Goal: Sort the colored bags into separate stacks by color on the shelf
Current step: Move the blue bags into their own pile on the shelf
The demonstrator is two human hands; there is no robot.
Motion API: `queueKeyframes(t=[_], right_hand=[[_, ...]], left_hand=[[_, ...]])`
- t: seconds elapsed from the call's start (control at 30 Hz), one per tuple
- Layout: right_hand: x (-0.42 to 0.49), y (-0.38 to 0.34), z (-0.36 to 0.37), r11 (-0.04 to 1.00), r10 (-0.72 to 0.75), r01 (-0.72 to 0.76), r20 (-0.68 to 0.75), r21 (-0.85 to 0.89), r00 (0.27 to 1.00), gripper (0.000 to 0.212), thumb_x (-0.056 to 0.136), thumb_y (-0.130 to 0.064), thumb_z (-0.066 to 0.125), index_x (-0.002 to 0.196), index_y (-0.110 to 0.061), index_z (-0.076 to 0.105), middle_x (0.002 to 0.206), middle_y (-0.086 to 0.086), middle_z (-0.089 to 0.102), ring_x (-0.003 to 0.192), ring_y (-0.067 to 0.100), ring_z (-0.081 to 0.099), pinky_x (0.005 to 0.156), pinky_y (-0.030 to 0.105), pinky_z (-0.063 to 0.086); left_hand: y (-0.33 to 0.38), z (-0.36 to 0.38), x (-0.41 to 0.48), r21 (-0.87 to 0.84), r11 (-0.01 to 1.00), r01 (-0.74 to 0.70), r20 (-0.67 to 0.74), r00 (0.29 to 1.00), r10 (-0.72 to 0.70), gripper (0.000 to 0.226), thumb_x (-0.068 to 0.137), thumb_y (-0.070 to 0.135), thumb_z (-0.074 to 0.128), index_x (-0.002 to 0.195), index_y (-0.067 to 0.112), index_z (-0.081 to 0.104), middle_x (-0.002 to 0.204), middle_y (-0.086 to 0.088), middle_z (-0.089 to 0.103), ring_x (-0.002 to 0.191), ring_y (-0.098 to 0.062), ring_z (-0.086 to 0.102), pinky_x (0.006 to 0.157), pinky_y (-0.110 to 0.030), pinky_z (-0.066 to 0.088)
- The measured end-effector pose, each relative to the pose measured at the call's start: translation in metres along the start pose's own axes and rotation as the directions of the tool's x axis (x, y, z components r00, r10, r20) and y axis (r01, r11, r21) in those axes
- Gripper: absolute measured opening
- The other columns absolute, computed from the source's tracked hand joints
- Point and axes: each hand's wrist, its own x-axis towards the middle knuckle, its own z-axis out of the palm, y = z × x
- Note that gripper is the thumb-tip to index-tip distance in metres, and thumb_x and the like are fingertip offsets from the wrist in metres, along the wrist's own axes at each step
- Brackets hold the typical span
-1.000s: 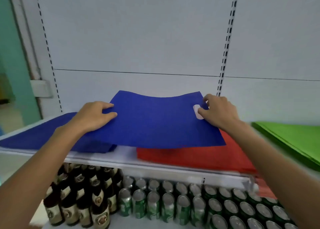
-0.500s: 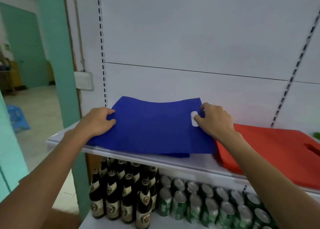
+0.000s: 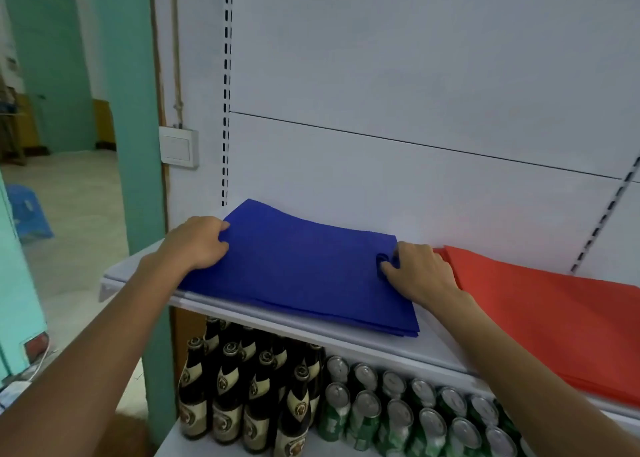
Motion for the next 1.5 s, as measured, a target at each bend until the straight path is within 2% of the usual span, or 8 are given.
queueKeyframes(t=[0.1, 0.17, 0.23, 0.4, 0.77, 1.13, 1.27, 1.5], right_hand=[[0.002, -0.002, 0.002, 1.000, -0.018, 0.017, 0.022, 0.011, 1.000, 0.032, 0.093, -0.036, 0.047, 0.095, -0.006, 0.058, 0.087, 0.005, 0.058, 0.073, 0.023, 0.054, 0.052, 0.027, 0.035], [0.002, -0.003, 0.001, 0.999, -0.022, 0.021, 0.043, 0.041, 0.999, 0.037, 0.093, -0.039, 0.047, 0.104, -0.006, 0.059, 0.093, 0.007, 0.060, 0.080, 0.025, 0.059, 0.058, 0.028, 0.040], [0.001, 0.000, -0.007, 0.996, -0.007, 0.004, 0.037, 0.094, 0.999, 0.040, 0.093, -0.040, 0.047, 0.114, -0.007, 0.058, 0.108, 0.009, 0.061, 0.093, 0.028, 0.060, 0.069, 0.032, 0.044], [0.002, 0.054, -0.050, 0.977, 0.049, -0.036, -0.053, 0.211, 0.997, 0.043, 0.088, -0.038, 0.055, 0.126, -0.018, 0.055, 0.128, 0.006, 0.057, 0.116, 0.026, 0.052, 0.096, 0.038, 0.044], [-0.080, 0.293, -0.125, 0.958, 0.255, -0.206, -0.263, 0.201, 0.930, 0.036, 0.085, -0.032, 0.059, 0.119, -0.018, 0.060, 0.117, 0.002, 0.064, 0.108, 0.025, 0.057, 0.095, 0.039, 0.045], [-0.135, 0.517, -0.167, 0.951, 0.299, -0.270, -0.225, 0.149, 0.927, 0.039, 0.088, -0.033, 0.058, 0.124, -0.019, 0.057, 0.122, 0.004, 0.062, 0.110, 0.026, 0.058, 0.090, 0.037, 0.045], [-0.137, 0.575, -0.171, 0.948, 0.307, -0.279, -0.223, 0.151, 0.925, 0.040, 0.088, -0.031, 0.058, 0.125, -0.018, 0.057, 0.123, 0.004, 0.062, 0.113, 0.027, 0.056, 0.094, 0.038, 0.045], [-0.164, 0.706, -0.198, 0.924, 0.379, -0.350, -0.251, 0.153, 0.891, 0.037, 0.086, -0.031, 0.059, 0.121, -0.019, 0.059, 0.120, 0.004, 0.064, 0.107, 0.027, 0.059, 0.089, 0.035, 0.046]], left_hand=[[-0.003, 0.005, 0.001, 0.036, 0.999, 0.021, -0.021, 1.000, -0.021, 0.026, 0.094, 0.014, 0.043, 0.117, 0.014, 0.056, 0.132, -0.010, 0.053, 0.118, -0.028, 0.049, 0.089, -0.034, 0.041], [-0.003, 0.003, -0.001, 0.097, 0.995, 0.037, -0.040, 0.999, -0.033, 0.012, 0.092, 0.016, 0.043, 0.096, 0.012, 0.054, 0.114, -0.011, 0.058, 0.108, -0.031, 0.051, 0.082, -0.034, 0.040], [0.005, 0.001, -0.002, 0.114, 0.993, 0.027, -0.085, 0.996, -0.018, 0.022, 0.091, 0.020, 0.043, 0.100, 0.008, 0.059, 0.101, -0.010, 0.054, 0.103, -0.032, 0.051, 0.079, -0.035, 0.040], [0.072, 0.002, -0.022, -0.050, 0.992, -0.118, -0.124, 0.986, 0.111, 0.046, 0.094, 0.031, 0.046, 0.138, 0.020, 0.043, 0.136, -0.004, 0.051, 0.124, -0.025, 0.045, 0.102, -0.038, 0.035], [0.302, 0.044, -0.113, -0.102, 0.905, -0.414, -0.184, 0.901, 0.392, 0.048, 0.089, 0.045, 0.052, 0.132, 0.024, 0.051, 0.138, 0.001, 0.050, 0.128, -0.021, 0.043, 0.105, -0.036, 0.034], [0.503, 0.100, -0.209, -0.105, 0.870, -0.481, -0.201, 0.868, 0.455, 0.042, 0.088, 0.043, 0.054, 0.125, 0.026, 0.057, 0.132, 0.004, 0.056, 0.124, -0.018, 0.049, 0.102, -0.033, 0.038], [0.558, 0.111, -0.218, -0.108, 0.876, -0.470, -0.173, 0.877, 0.449, 0.055, 0.078, 0.053, 0.043, 0.123, 0.025, 0.059, 0.130, 0.000, 0.058, 0.122, -0.021, 0.051, 0.101, -0.035, 0.039], [0.687, 0.141, -0.235, -0.131, 0.823, -0.553, -0.151, 0.831, 0.535, 0.043, 0.087, 0.040, 0.056, 0.128, 0.025, 0.055, 0.132, 0.004, 0.056, 0.123, -0.019, 0.049, 0.103, -0.037, 0.037]])
